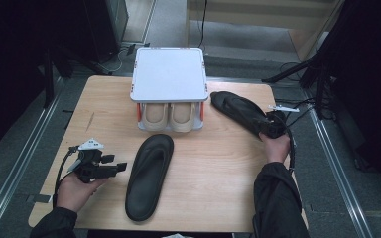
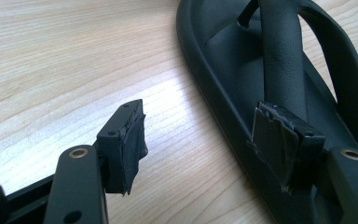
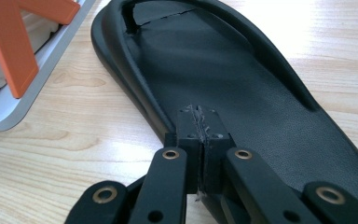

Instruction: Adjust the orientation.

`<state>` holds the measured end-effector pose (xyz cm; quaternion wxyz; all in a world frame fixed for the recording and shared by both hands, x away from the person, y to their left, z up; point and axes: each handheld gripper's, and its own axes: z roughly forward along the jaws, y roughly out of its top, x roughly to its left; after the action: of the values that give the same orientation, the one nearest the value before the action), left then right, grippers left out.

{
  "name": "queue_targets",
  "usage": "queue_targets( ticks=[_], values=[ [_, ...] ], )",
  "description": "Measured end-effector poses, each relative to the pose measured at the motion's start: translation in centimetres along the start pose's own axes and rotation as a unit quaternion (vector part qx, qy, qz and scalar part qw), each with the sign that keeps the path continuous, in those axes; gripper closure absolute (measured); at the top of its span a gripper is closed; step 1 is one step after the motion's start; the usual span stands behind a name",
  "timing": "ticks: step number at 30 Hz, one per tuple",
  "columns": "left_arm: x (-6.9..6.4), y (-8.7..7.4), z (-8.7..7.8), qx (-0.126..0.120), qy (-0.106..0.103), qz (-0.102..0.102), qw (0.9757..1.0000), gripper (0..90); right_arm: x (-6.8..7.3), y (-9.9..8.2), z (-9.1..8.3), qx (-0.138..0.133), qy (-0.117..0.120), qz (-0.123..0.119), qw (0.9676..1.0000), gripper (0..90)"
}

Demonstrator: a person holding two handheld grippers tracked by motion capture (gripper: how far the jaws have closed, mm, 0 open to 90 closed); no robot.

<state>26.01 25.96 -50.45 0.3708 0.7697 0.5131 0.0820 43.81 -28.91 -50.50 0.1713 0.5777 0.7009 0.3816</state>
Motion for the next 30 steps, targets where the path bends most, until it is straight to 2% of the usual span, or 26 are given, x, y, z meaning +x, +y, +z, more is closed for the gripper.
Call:
queue_targets(
  ticks=[11, 18, 30],
  values=[
    [0.4, -0.1, -0.1, -0.003, 0.004, -0.007, 1.0000, 34.9, 0.3, -0.1, 0.3, 0.006, 0.009, 0.004, 0.9999, 89.5],
    [0.4, -0.1, 0.0, -0.002, 0.005, -0.006, 1.0000, 34.9, 0.8, -0.1, 0.3, 0.010, 0.017, -0.009, 0.9998, 89.0],
    [0.5, -0.1, -0.1, -0.001, 0.002, -0.007, 1.0000, 34.9, 2.6, -0.2, 0.5, 0.025, 0.032, -0.030, 0.9987, 88.3]
  ],
)
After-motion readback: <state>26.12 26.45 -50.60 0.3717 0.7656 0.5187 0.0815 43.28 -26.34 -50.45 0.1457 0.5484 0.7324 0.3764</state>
